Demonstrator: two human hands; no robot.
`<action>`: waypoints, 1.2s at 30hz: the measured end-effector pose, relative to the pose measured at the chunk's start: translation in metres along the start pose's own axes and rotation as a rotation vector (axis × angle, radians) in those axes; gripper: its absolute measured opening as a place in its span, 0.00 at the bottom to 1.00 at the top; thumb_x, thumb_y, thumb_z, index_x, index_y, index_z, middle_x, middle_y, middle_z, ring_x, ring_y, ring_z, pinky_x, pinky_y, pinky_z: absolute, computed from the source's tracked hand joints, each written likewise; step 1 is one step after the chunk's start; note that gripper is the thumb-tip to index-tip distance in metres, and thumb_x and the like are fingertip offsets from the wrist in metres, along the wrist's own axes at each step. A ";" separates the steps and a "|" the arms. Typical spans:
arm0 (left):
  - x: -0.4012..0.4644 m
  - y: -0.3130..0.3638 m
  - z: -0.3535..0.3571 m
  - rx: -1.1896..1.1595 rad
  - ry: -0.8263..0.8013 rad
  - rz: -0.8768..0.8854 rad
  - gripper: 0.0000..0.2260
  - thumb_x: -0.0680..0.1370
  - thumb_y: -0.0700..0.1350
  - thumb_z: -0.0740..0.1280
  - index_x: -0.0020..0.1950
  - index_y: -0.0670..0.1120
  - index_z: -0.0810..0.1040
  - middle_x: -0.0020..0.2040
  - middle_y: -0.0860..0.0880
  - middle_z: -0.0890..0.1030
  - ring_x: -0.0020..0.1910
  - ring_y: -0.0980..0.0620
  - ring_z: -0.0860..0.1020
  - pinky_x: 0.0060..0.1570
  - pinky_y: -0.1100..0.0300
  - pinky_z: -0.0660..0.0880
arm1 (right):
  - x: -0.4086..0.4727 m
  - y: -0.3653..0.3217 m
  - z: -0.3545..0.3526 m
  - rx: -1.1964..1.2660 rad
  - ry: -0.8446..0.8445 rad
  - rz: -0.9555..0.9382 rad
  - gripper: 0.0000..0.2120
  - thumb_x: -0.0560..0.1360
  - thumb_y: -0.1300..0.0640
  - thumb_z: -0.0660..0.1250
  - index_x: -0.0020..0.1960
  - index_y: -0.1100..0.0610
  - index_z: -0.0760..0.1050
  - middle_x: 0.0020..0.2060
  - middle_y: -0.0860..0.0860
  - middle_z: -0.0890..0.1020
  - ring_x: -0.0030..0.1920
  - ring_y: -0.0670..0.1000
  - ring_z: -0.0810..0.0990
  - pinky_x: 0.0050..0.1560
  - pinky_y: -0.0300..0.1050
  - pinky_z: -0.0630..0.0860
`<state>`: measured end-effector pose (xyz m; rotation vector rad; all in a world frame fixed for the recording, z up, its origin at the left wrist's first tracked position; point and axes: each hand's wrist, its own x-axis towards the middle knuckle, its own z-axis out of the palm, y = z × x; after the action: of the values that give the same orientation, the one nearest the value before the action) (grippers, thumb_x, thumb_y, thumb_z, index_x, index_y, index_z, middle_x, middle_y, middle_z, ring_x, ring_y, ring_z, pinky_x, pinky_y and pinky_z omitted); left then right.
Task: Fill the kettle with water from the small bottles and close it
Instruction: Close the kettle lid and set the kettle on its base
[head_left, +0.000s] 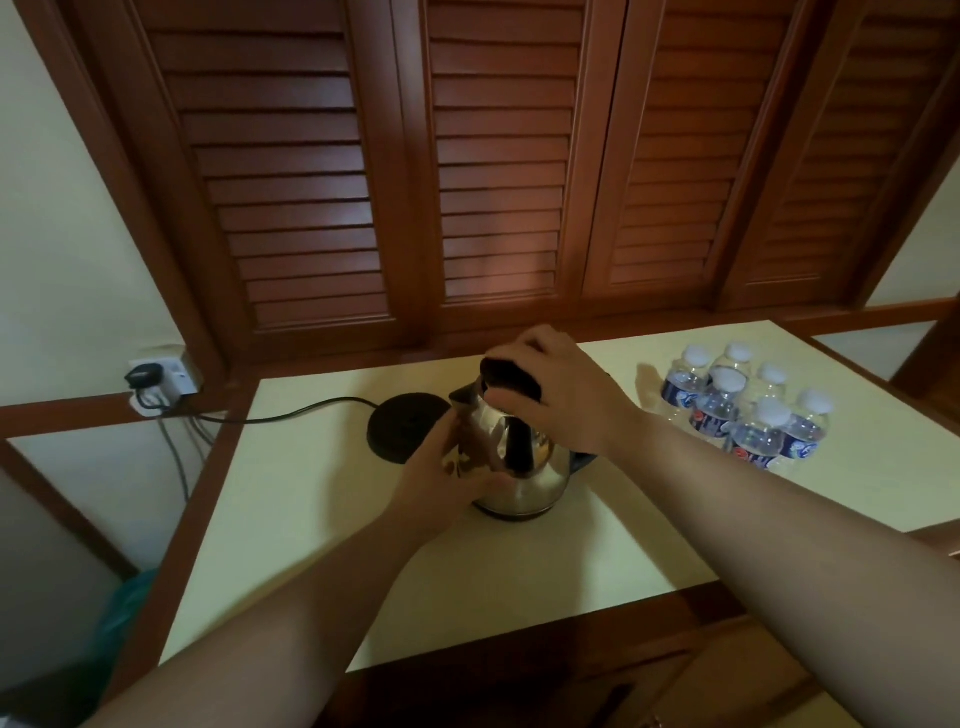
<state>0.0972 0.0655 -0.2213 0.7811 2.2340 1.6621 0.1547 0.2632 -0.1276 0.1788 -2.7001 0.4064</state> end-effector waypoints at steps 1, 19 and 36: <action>0.000 0.000 0.000 0.000 0.000 0.004 0.39 0.68 0.51 0.82 0.74 0.67 0.67 0.65 0.64 0.78 0.68 0.60 0.74 0.70 0.46 0.75 | -0.001 0.001 0.003 -0.042 0.000 -0.019 0.28 0.79 0.32 0.59 0.74 0.46 0.73 0.63 0.50 0.73 0.61 0.53 0.72 0.60 0.52 0.76; 0.012 -0.011 -0.005 0.034 -0.006 0.002 0.40 0.65 0.50 0.85 0.69 0.68 0.67 0.64 0.65 0.77 0.67 0.61 0.74 0.70 0.53 0.74 | -0.016 0.007 -0.010 -0.047 -0.025 0.096 0.41 0.77 0.23 0.53 0.83 0.42 0.55 0.81 0.48 0.65 0.81 0.52 0.62 0.79 0.60 0.62; 0.023 -0.006 -0.007 -0.130 -0.049 0.037 0.43 0.60 0.44 0.87 0.70 0.59 0.72 0.67 0.52 0.80 0.68 0.49 0.78 0.63 0.43 0.79 | -0.060 0.047 0.034 0.791 0.222 0.450 0.52 0.52 0.43 0.87 0.72 0.41 0.66 0.59 0.34 0.79 0.63 0.46 0.78 0.65 0.60 0.79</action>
<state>0.0734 0.0715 -0.2225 0.8260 2.0669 1.7650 0.1886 0.3010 -0.1937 -0.2517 -2.2027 1.5116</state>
